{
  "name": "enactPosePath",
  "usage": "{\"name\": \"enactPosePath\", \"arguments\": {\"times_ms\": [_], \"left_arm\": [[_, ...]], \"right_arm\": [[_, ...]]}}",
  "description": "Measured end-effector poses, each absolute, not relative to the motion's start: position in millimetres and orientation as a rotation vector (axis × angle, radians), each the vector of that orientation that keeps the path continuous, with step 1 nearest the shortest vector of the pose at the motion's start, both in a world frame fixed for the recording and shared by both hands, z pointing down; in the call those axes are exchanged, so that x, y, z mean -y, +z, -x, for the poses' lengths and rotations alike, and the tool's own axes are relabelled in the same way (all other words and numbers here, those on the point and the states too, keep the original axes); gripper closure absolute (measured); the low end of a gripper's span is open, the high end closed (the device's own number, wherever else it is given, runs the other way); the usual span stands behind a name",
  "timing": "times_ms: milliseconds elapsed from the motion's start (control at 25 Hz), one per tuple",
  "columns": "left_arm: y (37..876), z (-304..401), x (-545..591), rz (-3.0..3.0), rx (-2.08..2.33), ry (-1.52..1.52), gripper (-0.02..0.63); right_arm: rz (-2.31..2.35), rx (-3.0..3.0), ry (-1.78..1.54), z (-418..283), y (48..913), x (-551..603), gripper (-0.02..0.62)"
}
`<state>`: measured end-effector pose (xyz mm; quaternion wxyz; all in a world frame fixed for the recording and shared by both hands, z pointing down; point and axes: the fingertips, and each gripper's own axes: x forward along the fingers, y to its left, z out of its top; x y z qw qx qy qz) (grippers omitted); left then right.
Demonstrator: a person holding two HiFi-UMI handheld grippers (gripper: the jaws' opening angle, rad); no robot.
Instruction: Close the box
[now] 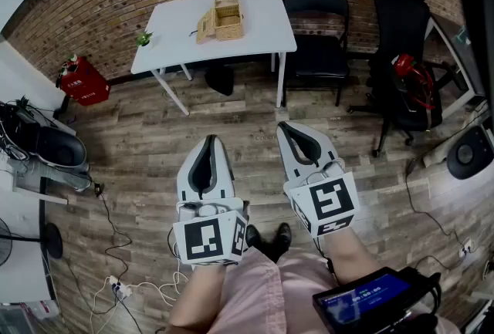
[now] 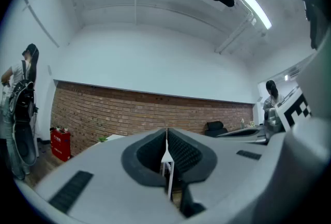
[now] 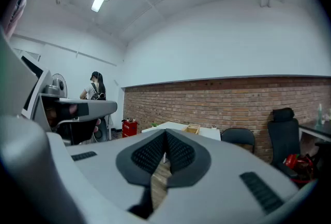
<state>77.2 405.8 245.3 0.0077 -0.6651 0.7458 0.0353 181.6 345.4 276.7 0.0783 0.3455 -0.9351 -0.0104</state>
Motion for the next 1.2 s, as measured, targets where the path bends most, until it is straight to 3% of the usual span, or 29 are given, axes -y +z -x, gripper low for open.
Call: {"name": "enactPosePath", "arguments": {"times_ms": [320,360,400,440,880,1200], "left_arm": [[245,-95,-415,2.058,-2.360,0.129,0.587],[244,-97,-416,2.052,-2.357,0.140,0.579],[243,-98,-416,2.045,-2.358,0.147,0.549],[242,-100,-417,2.036,-2.363,0.150,0.507],[260,-108,-409,2.012,-2.402,0.081,0.488],[291,-54,-357,2.057,-2.439,0.106,0.488]], "right_arm": [[-1.042,2.817,-0.003,-201,278,-343,0.594],[-1.028,2.818,0.007,-202,279,-343,0.568],[-1.007,2.821,0.015,-203,281,-344,0.460],[-0.988,2.828,0.019,-205,282,-345,0.440],[-0.971,2.834,0.015,-211,298,-327,0.448],[-0.956,2.783,0.042,-160,325,-275,0.456]]}}
